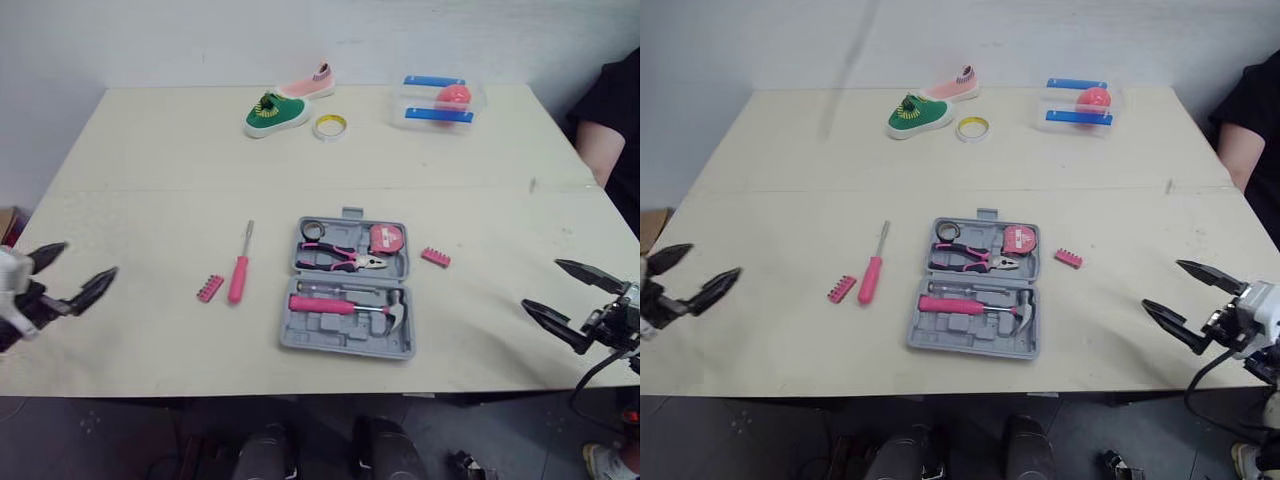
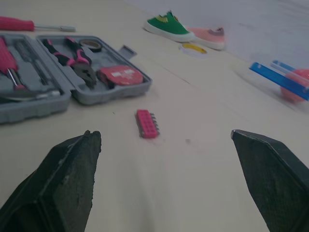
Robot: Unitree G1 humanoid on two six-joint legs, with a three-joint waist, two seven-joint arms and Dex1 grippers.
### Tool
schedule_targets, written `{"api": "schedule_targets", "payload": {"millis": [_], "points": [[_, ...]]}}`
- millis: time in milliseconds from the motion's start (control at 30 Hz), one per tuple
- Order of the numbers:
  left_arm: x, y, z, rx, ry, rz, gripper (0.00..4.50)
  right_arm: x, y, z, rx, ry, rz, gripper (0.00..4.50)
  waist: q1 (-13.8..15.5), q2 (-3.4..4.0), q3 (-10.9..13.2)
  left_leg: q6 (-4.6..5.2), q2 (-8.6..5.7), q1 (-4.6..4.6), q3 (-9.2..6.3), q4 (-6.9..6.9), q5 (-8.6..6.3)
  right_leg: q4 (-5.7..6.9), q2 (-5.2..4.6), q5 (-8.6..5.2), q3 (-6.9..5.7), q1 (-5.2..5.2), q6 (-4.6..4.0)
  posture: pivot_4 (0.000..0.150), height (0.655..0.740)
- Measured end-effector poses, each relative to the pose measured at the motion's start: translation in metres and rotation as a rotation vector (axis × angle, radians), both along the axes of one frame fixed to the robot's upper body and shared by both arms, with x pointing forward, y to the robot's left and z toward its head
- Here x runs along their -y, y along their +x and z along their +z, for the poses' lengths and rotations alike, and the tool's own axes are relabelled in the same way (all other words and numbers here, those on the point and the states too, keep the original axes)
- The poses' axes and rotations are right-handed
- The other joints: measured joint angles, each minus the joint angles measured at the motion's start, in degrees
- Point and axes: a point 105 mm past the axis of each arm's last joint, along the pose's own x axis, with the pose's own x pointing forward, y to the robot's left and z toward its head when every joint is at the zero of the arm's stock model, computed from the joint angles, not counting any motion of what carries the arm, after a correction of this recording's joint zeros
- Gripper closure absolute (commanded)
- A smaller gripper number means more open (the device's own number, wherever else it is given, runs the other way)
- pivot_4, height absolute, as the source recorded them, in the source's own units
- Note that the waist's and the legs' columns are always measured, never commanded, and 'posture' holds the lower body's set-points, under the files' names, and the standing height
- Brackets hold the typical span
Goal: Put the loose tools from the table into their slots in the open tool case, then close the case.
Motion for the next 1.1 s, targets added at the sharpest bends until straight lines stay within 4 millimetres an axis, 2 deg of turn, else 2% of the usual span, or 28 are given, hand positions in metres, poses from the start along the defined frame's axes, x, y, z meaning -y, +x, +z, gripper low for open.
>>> {"api": "schedule_targets", "payload": {"millis": [133,233,400,500,567,700,1033,1100], "points": [[0.024,0.002,-0.006,-0.052,-0.009,-0.024,0.02,-0.029,-0.002,0.006,0.000,0.040,0.112,0.00,0.1,0.00,0.0,-0.04,0.00,0.05,-0.01,0.01,0.10,0.09,0.03,0.00,0.00,0.01,0.00,0.150,0.7400],[0.045,0.004,-0.025,-0.106,-0.027,-0.112,0.02,-0.056,-0.004,0.012,0.015,0.082,0.215,0.00,0.1,0.01,0.0,-0.04,0.01,0.07,-0.01,0.01,0.14,0.14,0.04,0.00,0.00,0.01,-0.01,0.150,0.7400],[0.054,0.009,-0.038,-0.135,-0.071,-0.146,0.02,-0.075,-0.005,0.014,0.023,0.105,0.281,0.00,0.1,0.00,0.0,-0.04,0.01,0.06,-0.03,0.01,0.17,0.16,0.05,0.01,0.01,-0.02,-0.03,0.150,0.7400],[0.070,0.022,-0.065,-0.169,-0.105,-0.162,0.02,-0.096,-0.003,0.018,0.040,0.112,0.351,0.00,0.2,-0.01,0.0,-0.01,-0.04,0.03,-0.03,0.02,0.18,0.13,0.04,0.02,-0.01,-0.01,-0.03,0.150,0.7400],[0.071,0.029,-0.076,-0.185,-0.091,-0.143,0.02,-0.099,-0.001,0.022,0.053,0.114,0.350,0.00,0.2,-0.04,0.0,0.00,-0.03,0.01,-0.03,0.05,0.18,0.13,0.05,0.02,-0.05,-0.02,-0.03,0.150,0.7400],[0.070,0.037,-0.086,-0.200,-0.045,-0.135,0.02,-0.100,-0.001,0.021,0.045,0.114,0.348,0.00,0.2,-0.05,0.0,0.03,-0.03,0.00,-0.03,0.04,0.18,0.11,0.05,0.02,-0.06,-0.01,-0.03,0.150,0.7400],[0.081,0.046,-0.087,-0.198,-0.050,-0.166,0.02,-0.104,-0.001,0.025,0.051,0.105,0.343,0.00,0.3,-0.05,0.0,0.06,-0.03,0.02,-0.03,0.12,0.20,0.24,0.03,0.02,-0.05,0.00,-0.02,0.150,0.7400],[0.081,0.046,-0.088,-0.205,-0.052,-0.164,0.58,-0.105,0.000,0.025,0.051,0.101,0.341,0.00,0.3,-0.05,0.0,0.06,-0.03,0.04,-0.03,0.12,0.20,0.26,0.03,0.02,-0.04,0.00,-0.02,0.150,0.7400]]}}
